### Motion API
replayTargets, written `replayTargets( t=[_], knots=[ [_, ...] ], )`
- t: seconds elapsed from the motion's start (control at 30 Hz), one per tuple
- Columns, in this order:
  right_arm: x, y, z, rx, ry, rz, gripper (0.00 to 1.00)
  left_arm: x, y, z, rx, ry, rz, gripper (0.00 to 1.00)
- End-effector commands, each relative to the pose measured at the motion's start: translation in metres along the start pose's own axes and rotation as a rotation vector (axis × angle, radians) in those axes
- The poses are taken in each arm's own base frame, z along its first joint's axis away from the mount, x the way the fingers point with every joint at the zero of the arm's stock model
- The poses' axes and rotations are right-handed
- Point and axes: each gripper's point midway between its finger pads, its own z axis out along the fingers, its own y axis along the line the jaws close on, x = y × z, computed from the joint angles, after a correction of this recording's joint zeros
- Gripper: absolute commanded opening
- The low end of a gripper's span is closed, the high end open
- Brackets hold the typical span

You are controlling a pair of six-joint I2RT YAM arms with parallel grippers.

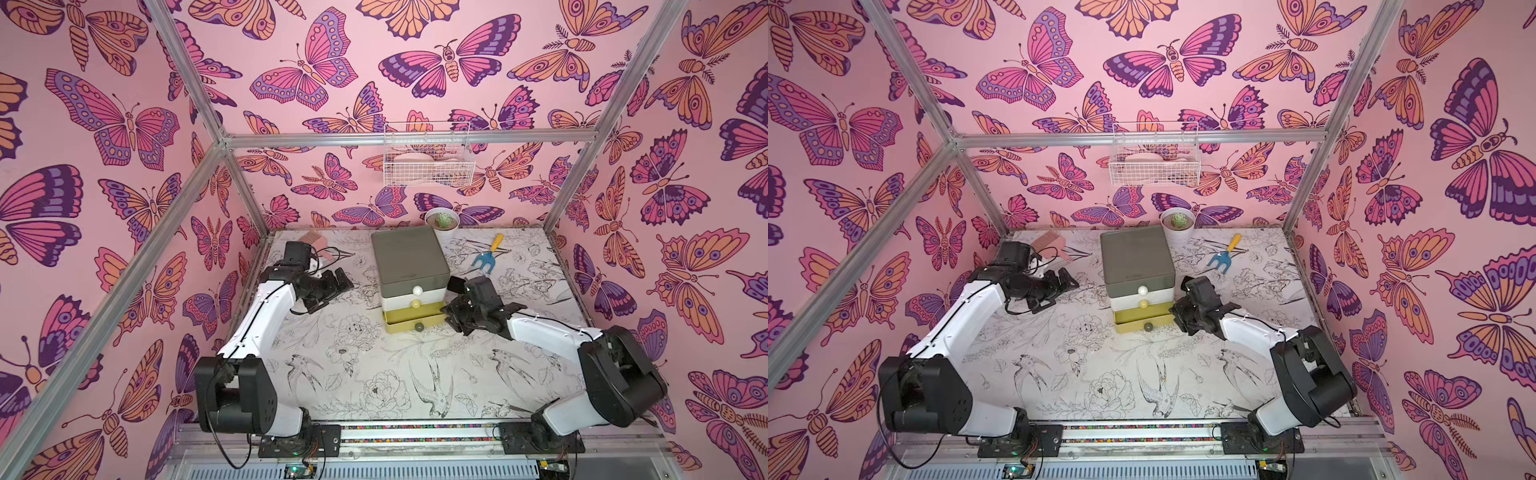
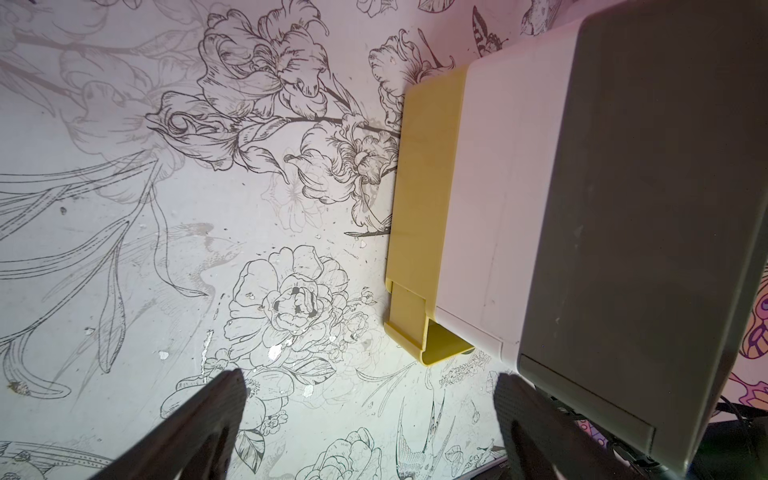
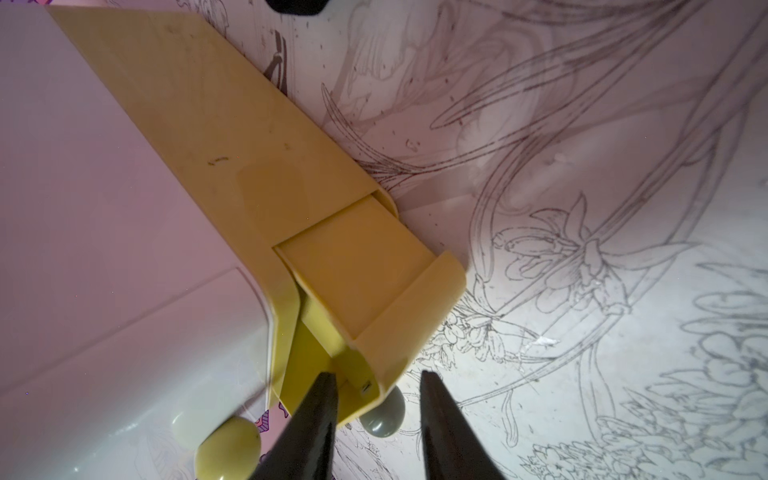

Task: Place the brooch boxes into the drawer by color
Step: Open the drawer in the storage box.

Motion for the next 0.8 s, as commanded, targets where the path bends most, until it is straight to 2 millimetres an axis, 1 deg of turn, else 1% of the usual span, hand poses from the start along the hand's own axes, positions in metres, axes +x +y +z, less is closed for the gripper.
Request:
replayTargets(
  t=[0.0,0.03,0.1,0.23,0.33,0.5,0.63,0.77],
  knots=[
    [-0.002,0.000,0.004,-0.003,-0.002,-0.010,0.33,0.009,0.003,-0.002,0.003,0.022,-0.003,1.00],
    [-0.001,-0.001,0.005,-0.002,0.004,-0.010,0.30,0.010,0.004,-0.002,0.001,0.023,-0.002,1.00],
    [0.002,-0.003,0.004,0.006,0.017,-0.009,0.27,0.010,0.004,-0.002,0.001,0.025,-0.003,1.00],
    [0.002,-0.018,-0.002,0.040,0.004,-0.003,0.23,0.011,0.007,0.000,-0.004,0.029,-0.002,1.00],
    [0.002,-0.027,-0.001,0.042,0.003,0.022,0.23,0.013,0.008,0.000,-0.008,0.029,0.001,1.00],
    [0.006,-0.031,0.000,0.049,0.020,0.028,0.22,0.017,0.011,0.001,-0.012,0.035,0.001,1.00],
    [0.010,-0.031,-0.012,0.051,0.026,0.026,0.22,0.017,0.012,-0.001,-0.010,0.030,0.002,1.00],
    [0.018,-0.039,-0.029,0.063,0.041,0.037,0.22,0.017,0.012,-0.002,-0.009,0.028,-0.001,1.00]
  ],
)
